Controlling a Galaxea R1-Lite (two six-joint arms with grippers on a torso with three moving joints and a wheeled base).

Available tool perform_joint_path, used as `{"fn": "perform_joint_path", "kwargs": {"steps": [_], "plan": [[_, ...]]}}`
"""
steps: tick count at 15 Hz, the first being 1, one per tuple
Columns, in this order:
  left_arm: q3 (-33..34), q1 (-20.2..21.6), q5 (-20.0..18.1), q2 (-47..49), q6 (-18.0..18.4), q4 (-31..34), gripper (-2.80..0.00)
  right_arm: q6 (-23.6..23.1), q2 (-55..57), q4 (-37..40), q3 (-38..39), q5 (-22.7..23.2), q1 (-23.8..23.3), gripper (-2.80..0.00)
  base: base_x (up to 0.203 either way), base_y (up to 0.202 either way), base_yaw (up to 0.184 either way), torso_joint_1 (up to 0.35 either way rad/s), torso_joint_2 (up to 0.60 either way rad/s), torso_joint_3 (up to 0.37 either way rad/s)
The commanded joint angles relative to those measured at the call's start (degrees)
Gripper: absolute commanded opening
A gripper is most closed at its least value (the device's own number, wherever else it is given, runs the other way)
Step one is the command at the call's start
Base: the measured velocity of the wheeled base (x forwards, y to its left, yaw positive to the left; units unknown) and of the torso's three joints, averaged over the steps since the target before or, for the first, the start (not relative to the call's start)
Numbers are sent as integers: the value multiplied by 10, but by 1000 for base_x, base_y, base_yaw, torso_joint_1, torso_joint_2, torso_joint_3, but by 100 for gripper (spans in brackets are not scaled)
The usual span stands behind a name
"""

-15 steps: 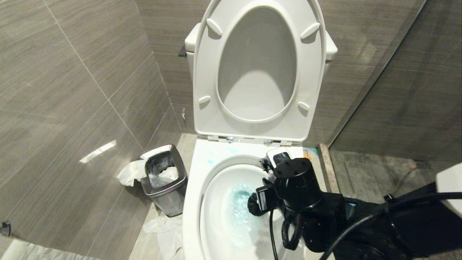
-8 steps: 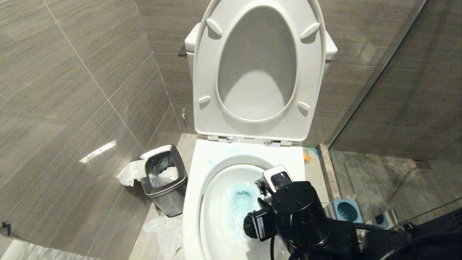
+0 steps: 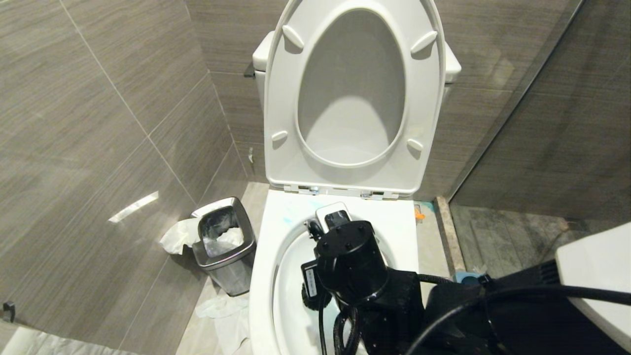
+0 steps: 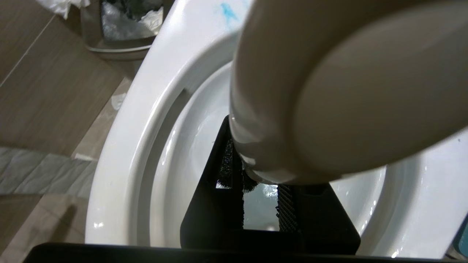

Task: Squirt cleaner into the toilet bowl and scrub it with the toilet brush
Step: Scrub the toilet bowl

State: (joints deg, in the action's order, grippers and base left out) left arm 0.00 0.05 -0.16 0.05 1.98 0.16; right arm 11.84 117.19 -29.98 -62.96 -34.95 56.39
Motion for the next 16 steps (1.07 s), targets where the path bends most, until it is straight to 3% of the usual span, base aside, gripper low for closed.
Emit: {"fn": "perform_joint_path", "kwargs": {"steps": [1, 5, 8, 14, 16], "plan": [[0, 0, 0, 0, 0, 0, -280, -12, 42, 10, -62, -1, -26, -280, 0, 0, 0, 0, 0, 0], [0, 0, 0, 0, 0, 0, -280, -32, 60, 12, -114, 1, -88, -280, 0, 0, 0, 0, 0, 0], [0, 0, 0, 0, 0, 0, -280, -32, 29, 12, -83, 2, -121, -280, 0, 0, 0, 0, 0, 0], [0, 0, 0, 0, 0, 0, -280, -29, -128, 11, 77, 19, -117, -280, 0, 0, 0, 0, 0, 0], [0, 0, 0, 0, 0, 0, -280, -17, -160, 11, 111, 20, -83, -280, 0, 0, 0, 0, 0, 0]]}}
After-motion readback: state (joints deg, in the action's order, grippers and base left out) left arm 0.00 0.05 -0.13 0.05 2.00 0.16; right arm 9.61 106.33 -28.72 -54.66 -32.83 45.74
